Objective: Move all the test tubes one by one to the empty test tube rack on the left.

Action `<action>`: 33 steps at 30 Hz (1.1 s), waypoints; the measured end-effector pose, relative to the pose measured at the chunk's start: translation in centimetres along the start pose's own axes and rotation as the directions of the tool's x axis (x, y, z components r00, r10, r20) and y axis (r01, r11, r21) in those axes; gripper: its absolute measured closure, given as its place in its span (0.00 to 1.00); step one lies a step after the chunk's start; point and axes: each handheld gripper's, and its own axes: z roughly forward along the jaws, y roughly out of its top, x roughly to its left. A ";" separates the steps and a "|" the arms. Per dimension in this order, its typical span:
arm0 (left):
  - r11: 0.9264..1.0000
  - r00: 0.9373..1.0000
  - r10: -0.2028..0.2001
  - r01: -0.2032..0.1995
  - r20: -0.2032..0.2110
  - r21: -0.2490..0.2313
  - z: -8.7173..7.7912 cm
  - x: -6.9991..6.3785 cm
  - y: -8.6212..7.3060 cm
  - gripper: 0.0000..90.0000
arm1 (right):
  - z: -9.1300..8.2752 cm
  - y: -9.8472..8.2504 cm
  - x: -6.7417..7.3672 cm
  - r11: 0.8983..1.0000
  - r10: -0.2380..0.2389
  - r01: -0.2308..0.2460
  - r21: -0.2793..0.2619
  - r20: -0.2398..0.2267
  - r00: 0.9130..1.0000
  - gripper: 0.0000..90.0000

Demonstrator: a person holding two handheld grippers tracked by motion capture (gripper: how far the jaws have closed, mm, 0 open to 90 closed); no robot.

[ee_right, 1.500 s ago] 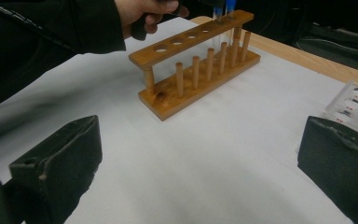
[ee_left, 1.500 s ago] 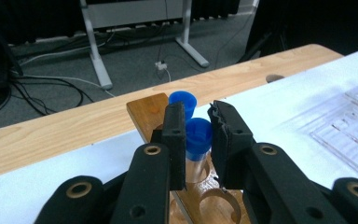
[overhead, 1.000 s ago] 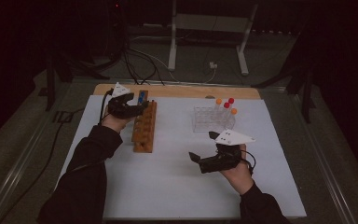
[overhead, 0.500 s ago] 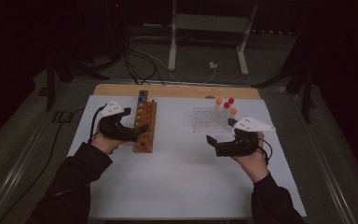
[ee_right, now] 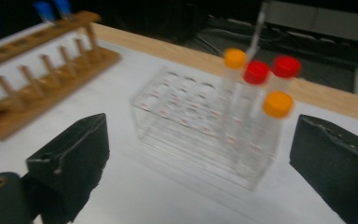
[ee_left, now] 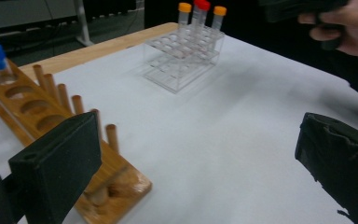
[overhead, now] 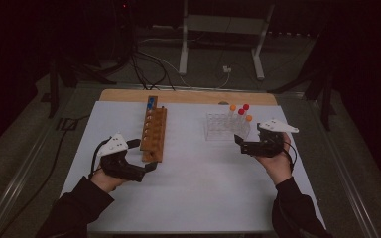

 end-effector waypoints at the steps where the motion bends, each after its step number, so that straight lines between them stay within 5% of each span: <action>1: 1.000 1.000 0.001 -0.001 0.004 -0.004 0.0 -0.2 -0.2 0.01 | 0.3 -0.2 -0.3 1.000 0.003 -0.003 0.006 0.008 1.000 0.07; 7: 1.000 1.000 0.014 -0.014 0.021 0.007 0.2 -1.0 -0.8 0.01 | 1.7 -1.1 -1.8 0.998 0.040 -0.042 0.040 0.046 0.998 0.20; 15: 1.000 0.999 0.012 -0.013 0.030 0.018 0.4 -1.2 -1.3 0.01 | 3.5 -0.9 -3.1 0.991 0.080 -0.091 0.100 0.113 0.990 0.50; 21: 1.000 0.999 0.011 -0.012 0.034 0.018 0.5 -1.1 -1.4 0.01 | 5.0 -0.6 -3.8 0.983 0.119 -0.135 0.121 0.129 0.985 0.57; 33: 1.000 1.000 0.010 -0.011 0.029 0.020 0.5 -0.9 -1.5 0.01 | 6.7 -0.5 -3.9 0.982 0.122 -0.141 0.123 0.150 0.981 0.78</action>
